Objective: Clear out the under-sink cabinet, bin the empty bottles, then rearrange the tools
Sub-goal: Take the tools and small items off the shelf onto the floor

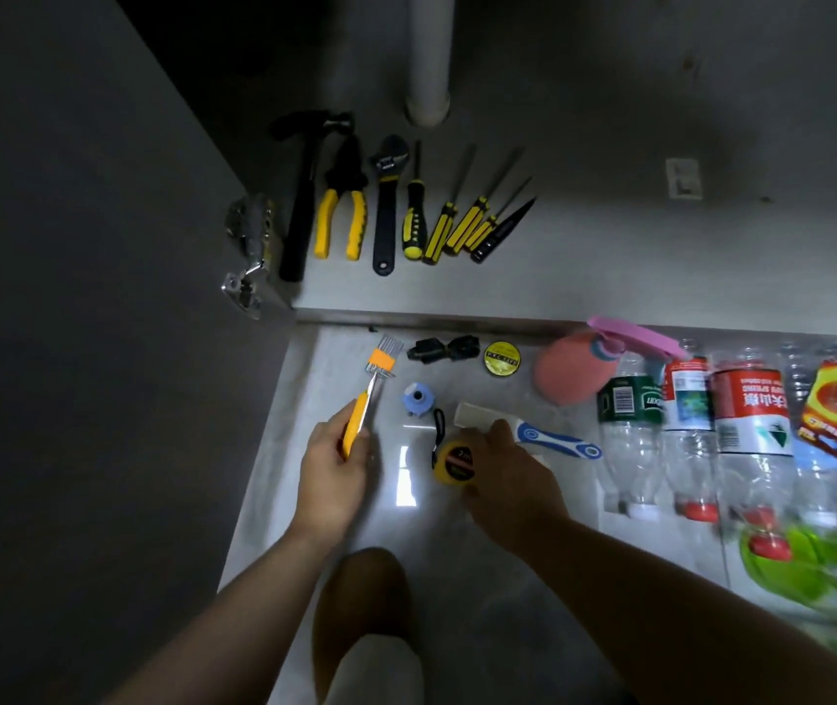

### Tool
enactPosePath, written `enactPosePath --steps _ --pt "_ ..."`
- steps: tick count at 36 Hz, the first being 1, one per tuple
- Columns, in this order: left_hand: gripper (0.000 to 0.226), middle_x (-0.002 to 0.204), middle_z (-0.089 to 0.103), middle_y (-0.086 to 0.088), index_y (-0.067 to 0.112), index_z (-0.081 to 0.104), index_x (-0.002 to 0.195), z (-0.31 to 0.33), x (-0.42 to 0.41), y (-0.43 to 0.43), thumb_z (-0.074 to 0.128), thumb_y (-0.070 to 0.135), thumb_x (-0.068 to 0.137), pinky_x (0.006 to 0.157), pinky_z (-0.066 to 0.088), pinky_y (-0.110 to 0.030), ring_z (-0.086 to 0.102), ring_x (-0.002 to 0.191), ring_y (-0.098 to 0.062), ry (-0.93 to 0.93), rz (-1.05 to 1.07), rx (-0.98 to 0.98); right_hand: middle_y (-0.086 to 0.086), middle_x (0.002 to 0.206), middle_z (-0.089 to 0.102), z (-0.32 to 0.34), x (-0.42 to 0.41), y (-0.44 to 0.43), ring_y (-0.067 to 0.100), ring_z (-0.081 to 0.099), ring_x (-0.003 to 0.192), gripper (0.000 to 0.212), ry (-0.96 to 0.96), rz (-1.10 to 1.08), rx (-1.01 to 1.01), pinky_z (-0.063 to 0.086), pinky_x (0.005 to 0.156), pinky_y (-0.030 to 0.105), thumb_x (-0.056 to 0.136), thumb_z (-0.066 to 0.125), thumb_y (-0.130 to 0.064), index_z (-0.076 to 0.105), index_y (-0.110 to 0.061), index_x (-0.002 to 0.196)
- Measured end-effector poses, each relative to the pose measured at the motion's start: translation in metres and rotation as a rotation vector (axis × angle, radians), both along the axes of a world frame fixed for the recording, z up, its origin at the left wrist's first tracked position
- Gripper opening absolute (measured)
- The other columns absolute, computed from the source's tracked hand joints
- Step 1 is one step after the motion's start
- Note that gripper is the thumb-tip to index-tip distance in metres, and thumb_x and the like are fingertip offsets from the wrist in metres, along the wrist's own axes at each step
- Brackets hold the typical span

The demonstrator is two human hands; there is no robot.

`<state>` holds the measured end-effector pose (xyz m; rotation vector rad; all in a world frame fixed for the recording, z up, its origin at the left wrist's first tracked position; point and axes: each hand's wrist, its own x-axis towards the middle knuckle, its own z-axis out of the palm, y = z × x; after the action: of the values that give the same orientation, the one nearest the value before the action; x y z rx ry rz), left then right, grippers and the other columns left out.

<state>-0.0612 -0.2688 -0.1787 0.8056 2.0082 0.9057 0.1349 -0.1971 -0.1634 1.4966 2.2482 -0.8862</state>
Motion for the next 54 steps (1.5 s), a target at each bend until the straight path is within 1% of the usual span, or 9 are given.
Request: enactPosePath --steps 6,19,26,33,36,39,45,50,54 --pt "0.037 0.112 0.058 -0.003 0.022 0.061 0.134 -0.013 -0.001 -0.011 0.061 0.017 0.097 0.090 0.043 -0.023 0.053 0.097 -0.009 0.171 -0.085 -0.085 0.002 0.120 0.048 -0.003 0.009 0.001 0.026 0.064 0.090 0.038 0.094 -0.035 0.038 0.058 0.076 0.045 0.092 0.056 -0.030 0.044 -0.022 0.127" --pt "0.041 0.111 0.059 0.002 0.025 0.060 0.128 -0.014 0.003 -0.001 0.072 0.019 0.089 0.089 0.050 -0.031 0.059 0.100 -0.017 0.260 -0.161 -0.163 -0.003 0.115 0.055 0.005 0.009 0.001 0.018 0.063 0.091 0.025 0.268 -0.040 0.010 0.054 0.075 0.032 0.097 0.054 -0.026 0.050 -0.023 0.121" --pt "0.039 0.117 0.052 0.002 0.022 0.057 0.127 -0.001 0.004 0.018 0.065 0.009 0.091 0.087 0.048 -0.029 0.055 0.105 -0.015 0.327 -0.053 -0.006 0.002 0.100 0.060 0.023 -0.012 0.028 0.017 0.062 0.085 0.017 0.449 -0.235 0.084 0.056 0.077 0.042 0.093 0.057 -0.010 0.060 -0.017 0.108" --pt "0.033 0.120 0.049 0.009 0.024 0.058 0.120 0.059 -0.002 0.079 0.057 0.004 0.095 0.099 0.050 -0.032 0.056 0.114 -0.006 0.356 -0.048 0.357 0.001 0.102 0.051 0.056 -0.041 0.081 0.005 0.050 0.077 0.022 0.666 -0.268 0.240 0.042 0.068 0.015 0.089 0.055 0.001 0.063 -0.013 0.103" --pt "0.034 0.128 0.046 0.002 0.019 0.058 0.125 0.084 -0.008 0.120 0.053 0.002 0.096 0.103 0.050 -0.038 0.056 0.120 -0.013 0.363 -0.062 0.398 -0.003 0.115 0.046 0.065 -0.049 0.109 0.004 0.053 0.084 0.025 0.634 -0.301 0.283 0.045 0.076 0.008 0.090 0.057 -0.005 0.062 -0.015 0.114" --pt "0.047 0.140 0.042 -0.008 0.016 0.055 0.138 0.095 -0.017 0.160 0.051 0.002 0.094 0.114 0.038 -0.038 0.043 0.134 -0.024 0.497 -0.061 0.293 0.004 0.130 0.046 0.069 -0.054 0.138 0.018 0.056 0.102 0.041 0.520 -0.276 0.306 0.047 0.085 0.025 0.089 0.062 -0.011 0.057 -0.011 0.129" --pt "0.059 0.156 0.033 -0.013 0.023 0.041 0.152 0.089 -0.041 0.215 0.052 0.012 0.095 0.119 0.027 -0.043 0.028 0.146 -0.033 0.562 0.109 -0.006 0.013 0.154 0.036 0.070 -0.060 0.176 0.035 0.040 0.135 0.059 0.278 -0.089 0.241 0.037 0.109 0.035 0.090 0.059 -0.015 0.043 -0.005 0.146" --pt "0.056 0.146 0.044 -0.020 0.017 0.039 0.149 0.076 -0.067 0.240 0.057 0.031 0.098 0.108 0.038 -0.045 0.044 0.135 -0.041 0.424 0.280 -0.146 0.014 0.136 0.050 0.067 -0.054 0.179 0.034 0.046 0.120 0.048 0.236 -0.059 0.326 0.042 0.097 0.034 0.088 0.058 -0.010 0.052 -0.006 0.136" --pt "0.044 0.143 0.049 -0.021 0.007 0.048 0.137 0.070 -0.077 0.251 0.059 0.026 0.098 0.107 0.040 -0.042 0.049 0.132 -0.040 0.485 0.308 -0.236 0.014 0.127 0.051 0.067 -0.047 0.177 0.033 0.045 0.115 0.043 0.191 -0.051 0.400 0.045 0.091 0.039 0.090 0.056 -0.011 0.051 -0.007 0.133"
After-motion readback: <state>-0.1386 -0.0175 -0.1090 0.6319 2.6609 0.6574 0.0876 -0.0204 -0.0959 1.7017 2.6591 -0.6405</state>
